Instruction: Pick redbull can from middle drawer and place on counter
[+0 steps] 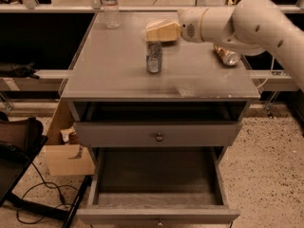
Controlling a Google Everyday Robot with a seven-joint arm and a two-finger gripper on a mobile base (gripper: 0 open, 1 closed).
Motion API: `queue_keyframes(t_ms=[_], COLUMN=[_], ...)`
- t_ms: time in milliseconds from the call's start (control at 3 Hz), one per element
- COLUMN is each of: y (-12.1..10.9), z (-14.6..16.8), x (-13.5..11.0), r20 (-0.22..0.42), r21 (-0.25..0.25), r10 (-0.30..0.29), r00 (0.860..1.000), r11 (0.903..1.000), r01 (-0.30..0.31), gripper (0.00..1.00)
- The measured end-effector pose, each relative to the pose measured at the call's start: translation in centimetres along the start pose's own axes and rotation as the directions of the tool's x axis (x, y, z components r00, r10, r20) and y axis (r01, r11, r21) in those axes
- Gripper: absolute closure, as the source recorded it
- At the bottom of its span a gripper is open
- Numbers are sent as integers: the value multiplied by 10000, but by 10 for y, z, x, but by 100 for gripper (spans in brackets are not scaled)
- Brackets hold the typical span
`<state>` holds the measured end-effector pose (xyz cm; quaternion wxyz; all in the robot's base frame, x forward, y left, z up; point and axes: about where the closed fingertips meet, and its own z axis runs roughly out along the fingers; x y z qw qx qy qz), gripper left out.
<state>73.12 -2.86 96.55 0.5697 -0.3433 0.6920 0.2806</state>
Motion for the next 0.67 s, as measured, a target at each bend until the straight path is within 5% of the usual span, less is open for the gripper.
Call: queue_keyframes(t_ms=[667], y=[-36], z=[-147], x=[-86], r20=[-1018], r21=[626], r10=[-1294], r00=[9864], r11=[9887], r01=[1362], gripper=[0])
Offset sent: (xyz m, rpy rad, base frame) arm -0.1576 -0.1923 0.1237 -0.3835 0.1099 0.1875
